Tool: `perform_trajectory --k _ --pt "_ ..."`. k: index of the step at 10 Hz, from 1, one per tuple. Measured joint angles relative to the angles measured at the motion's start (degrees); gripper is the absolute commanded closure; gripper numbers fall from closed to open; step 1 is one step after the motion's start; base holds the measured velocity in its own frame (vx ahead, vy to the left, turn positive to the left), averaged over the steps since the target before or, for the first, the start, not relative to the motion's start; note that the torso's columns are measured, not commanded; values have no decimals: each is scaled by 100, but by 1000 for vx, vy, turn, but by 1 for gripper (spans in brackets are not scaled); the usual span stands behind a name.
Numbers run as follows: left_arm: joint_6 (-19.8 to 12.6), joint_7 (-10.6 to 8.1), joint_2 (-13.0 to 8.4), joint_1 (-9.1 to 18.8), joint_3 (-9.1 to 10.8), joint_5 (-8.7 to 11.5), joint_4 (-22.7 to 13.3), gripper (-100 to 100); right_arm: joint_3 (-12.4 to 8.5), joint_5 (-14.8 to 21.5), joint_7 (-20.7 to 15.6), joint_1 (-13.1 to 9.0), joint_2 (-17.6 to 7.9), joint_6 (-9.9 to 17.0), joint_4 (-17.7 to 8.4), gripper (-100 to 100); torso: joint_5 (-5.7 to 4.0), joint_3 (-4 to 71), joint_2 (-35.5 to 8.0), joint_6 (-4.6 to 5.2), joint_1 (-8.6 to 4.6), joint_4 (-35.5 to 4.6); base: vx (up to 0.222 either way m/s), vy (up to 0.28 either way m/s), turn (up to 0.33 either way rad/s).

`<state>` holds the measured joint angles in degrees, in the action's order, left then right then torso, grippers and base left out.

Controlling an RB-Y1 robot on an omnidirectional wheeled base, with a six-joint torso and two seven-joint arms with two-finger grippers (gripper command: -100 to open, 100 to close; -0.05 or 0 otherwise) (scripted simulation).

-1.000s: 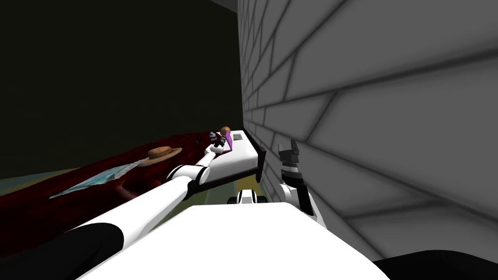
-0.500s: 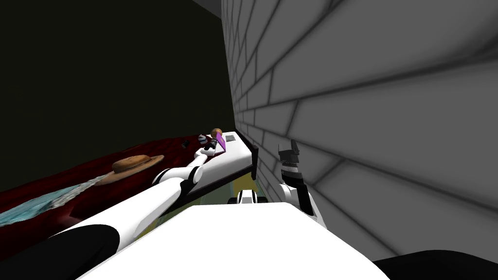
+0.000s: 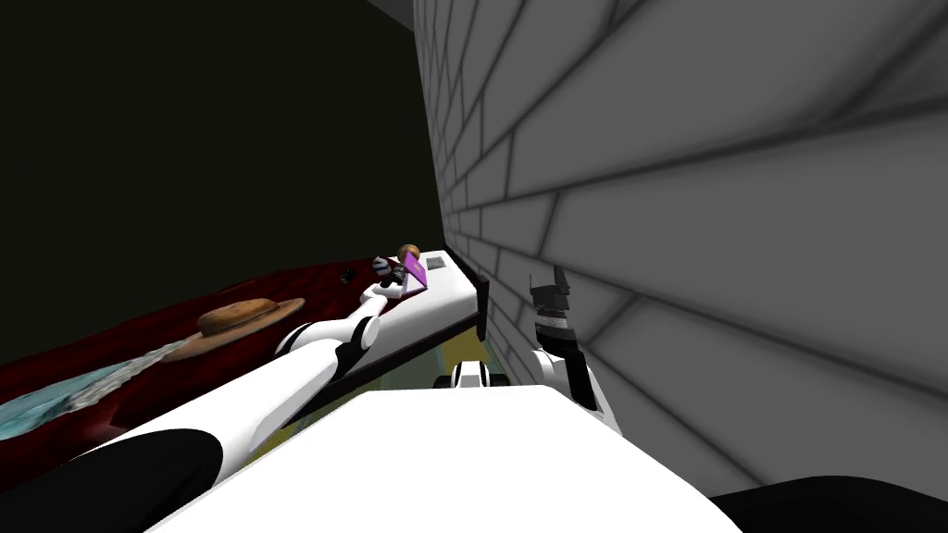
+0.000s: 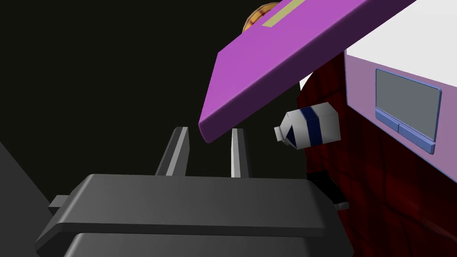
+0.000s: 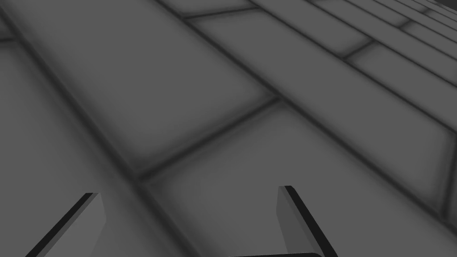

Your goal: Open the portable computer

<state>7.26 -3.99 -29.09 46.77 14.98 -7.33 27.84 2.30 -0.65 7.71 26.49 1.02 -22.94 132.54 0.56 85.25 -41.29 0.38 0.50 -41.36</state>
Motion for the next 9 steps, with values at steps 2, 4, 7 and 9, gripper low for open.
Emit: perform_trajectory --k 2,4,7,9 --pt "-29 -249 -267 -250 -15 92 218 100 -1 0 0 2 0 0 0 0 -11 -11 -8 5 -36 -13 -14 18 -115" --pt "-129 -295 -282 -513 -49 123 561 100 -1 0 0 3 0 0 1 0 -2 -10 -9 -14 -29 -3 -24 -10 -170" --pt "105 -532 -668 -722 278 164 318 100 -1 0 0 2 -1 0 0 0 3 -19 -20 6 -27 -14 -43 8 -168" --pt "-187 -574 -597 -1036 277 181 928 100 -1 0 0 3 0 0 0 0 -17 -14 -15 0 -33 -31 -5 -11 16"
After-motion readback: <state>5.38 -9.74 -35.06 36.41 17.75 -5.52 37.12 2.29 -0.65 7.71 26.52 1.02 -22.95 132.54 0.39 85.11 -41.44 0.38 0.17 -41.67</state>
